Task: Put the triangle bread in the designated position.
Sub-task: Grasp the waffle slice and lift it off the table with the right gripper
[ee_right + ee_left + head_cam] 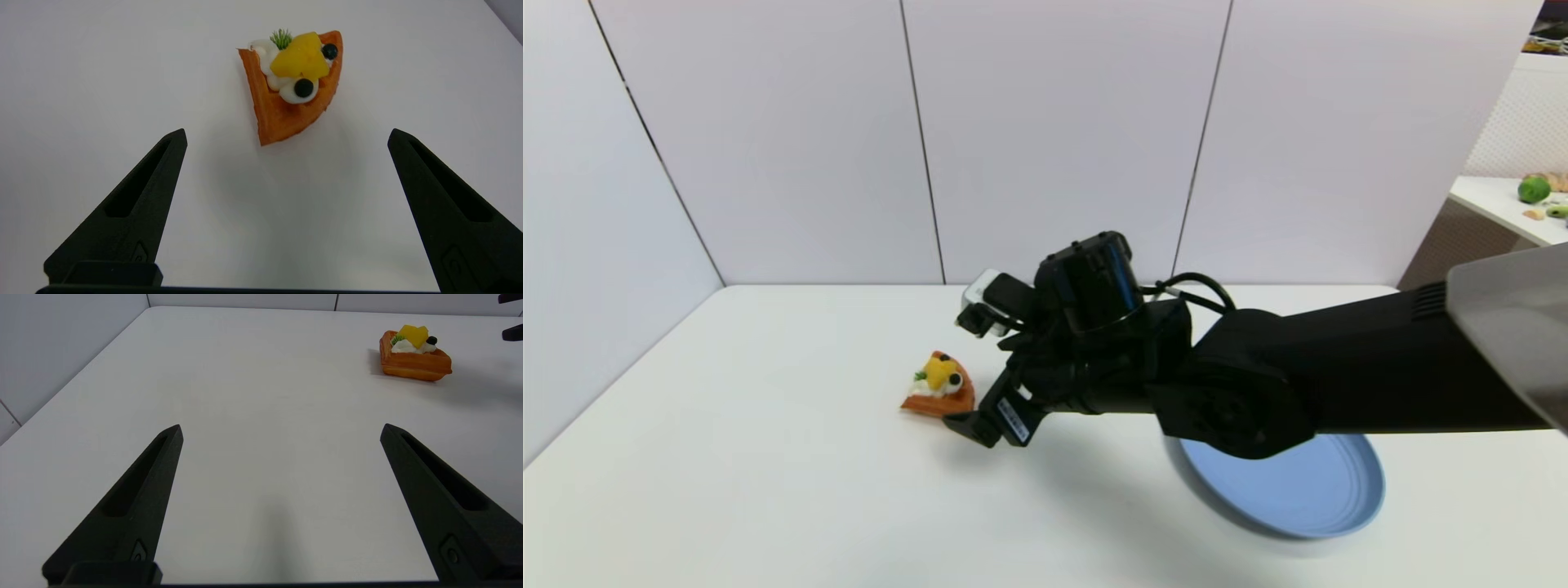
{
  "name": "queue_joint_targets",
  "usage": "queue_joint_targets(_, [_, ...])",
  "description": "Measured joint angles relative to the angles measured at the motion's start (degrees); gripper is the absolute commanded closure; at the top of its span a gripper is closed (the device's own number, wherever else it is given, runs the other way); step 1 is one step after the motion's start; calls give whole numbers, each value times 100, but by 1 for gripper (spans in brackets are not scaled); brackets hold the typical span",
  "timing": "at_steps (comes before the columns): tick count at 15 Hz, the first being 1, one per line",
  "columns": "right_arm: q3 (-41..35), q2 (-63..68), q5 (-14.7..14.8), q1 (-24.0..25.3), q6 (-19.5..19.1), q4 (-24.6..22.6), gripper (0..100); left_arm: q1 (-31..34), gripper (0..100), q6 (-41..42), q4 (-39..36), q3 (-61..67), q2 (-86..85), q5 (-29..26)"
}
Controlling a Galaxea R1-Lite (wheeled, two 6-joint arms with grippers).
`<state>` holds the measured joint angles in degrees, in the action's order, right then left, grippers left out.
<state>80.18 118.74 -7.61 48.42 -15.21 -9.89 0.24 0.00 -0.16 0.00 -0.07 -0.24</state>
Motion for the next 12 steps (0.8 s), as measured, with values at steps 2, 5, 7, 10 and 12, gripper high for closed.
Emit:
queue_joint_targets(2, [395, 404, 41, 83, 4, 5, 0, 0, 0, 0, 0, 0, 0, -2])
queue_joint_targets(5, [985, 972, 89, 124, 33, 2, 0, 0, 0, 0, 0, 0, 0, 0])
queue_joint_targets(7, [1370, 1282, 122, 129, 41, 2, 0, 0, 0, 0, 0, 0, 0, -2])
queue_joint_targets(10, [1735, 1588, 144, 113, 48, 2, 0, 0, 0, 0, 2, 0, 0, 0])
queue_joint_targets(12, [1781, 1685, 146, 74, 48, 7, 0, 0, 0, 0, 2, 0, 0, 0])
